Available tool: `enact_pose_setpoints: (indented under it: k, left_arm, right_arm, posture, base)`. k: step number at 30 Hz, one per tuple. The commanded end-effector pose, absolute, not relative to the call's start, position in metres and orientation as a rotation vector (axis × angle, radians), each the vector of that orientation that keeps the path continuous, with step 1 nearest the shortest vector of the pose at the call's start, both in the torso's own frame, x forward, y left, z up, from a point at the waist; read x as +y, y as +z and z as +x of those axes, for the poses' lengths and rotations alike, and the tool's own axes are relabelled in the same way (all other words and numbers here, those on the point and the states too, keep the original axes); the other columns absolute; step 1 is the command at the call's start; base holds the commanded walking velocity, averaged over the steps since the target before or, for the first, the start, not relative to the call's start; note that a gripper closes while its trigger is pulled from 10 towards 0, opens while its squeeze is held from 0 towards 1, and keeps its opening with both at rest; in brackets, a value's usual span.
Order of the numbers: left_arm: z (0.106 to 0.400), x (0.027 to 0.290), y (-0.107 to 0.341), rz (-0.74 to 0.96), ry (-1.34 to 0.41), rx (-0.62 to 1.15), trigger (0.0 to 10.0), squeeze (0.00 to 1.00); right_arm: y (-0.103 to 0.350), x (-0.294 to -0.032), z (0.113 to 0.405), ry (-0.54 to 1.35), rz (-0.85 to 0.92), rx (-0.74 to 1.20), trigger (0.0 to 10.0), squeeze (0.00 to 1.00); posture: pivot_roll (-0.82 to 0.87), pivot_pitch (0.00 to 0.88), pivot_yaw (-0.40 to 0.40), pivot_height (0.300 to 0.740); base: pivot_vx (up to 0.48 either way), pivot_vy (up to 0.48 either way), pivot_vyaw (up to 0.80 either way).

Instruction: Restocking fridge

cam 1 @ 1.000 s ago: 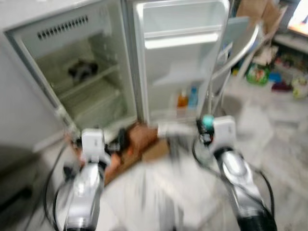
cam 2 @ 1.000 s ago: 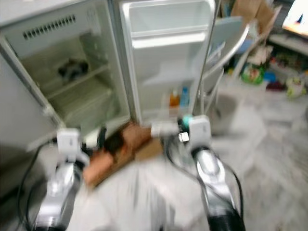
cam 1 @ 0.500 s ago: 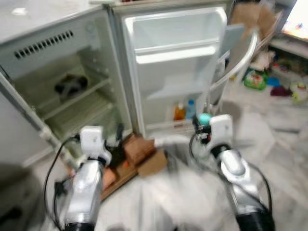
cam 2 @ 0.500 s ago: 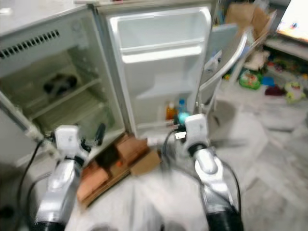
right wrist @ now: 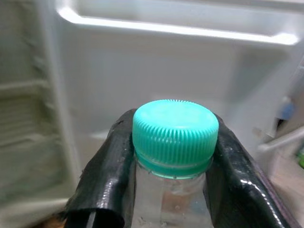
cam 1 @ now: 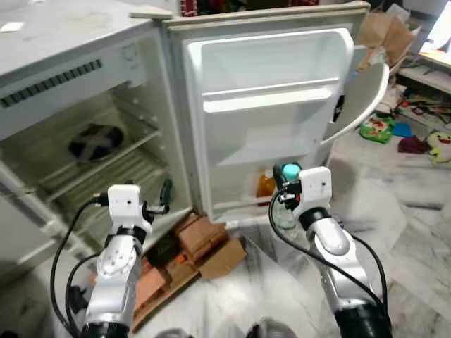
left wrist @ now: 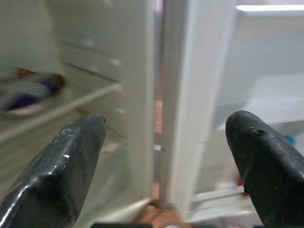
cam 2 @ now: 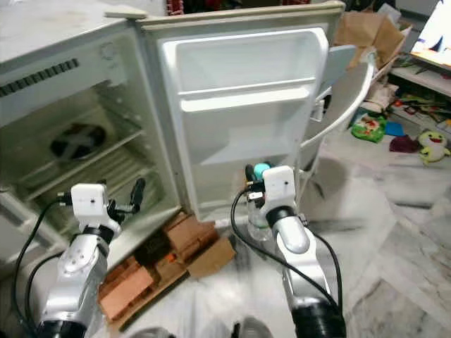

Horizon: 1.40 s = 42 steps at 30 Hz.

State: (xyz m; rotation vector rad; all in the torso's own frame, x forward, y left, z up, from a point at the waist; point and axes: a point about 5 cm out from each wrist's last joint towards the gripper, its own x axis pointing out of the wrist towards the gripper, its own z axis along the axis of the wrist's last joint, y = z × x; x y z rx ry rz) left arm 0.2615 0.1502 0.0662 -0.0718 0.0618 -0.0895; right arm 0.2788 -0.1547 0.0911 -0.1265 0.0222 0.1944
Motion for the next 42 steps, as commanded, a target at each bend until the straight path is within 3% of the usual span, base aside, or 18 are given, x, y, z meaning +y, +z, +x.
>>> enact_pose_setpoints:
  k: [1, 20, 42]
  left_arm:
    - [0.2614, 0.1565, 0.0682, -0.050, -0.086, 0.055, 10.0, 0.00]
    - [0.2582, 0.1541, 0.0658, -0.035, -0.089, 0.069, 10.0, 0.00]
    - [0.2563, 0.1537, 0.0684, -0.065, -0.093, 0.052, 10.0, 0.00]
  right_arm:
    - [0.1021, -0.1516, 0.2833, 0.193, -0.116, -0.029, 10.0, 0.00]
    - [0.1077, -0.1532, 0.2865, 0.179, -0.125, -0.058, 10.0, 0.00]
    - [0.1064, -0.1519, 0.2867, 0.185, -0.126, -0.051, 10.0, 0.00]
  posture:
    - [0.04, 0.000, 0.002, 0.740]
    - [0.04, 0.000, -0.008, 0.740]
    - [0.04, 0.000, -0.005, 0.740]
  base:
    - [0.274, 0.398, 0.00]
    - [0.442, 0.042, 0.00]
    - [0.000, -0.169, 0.00]
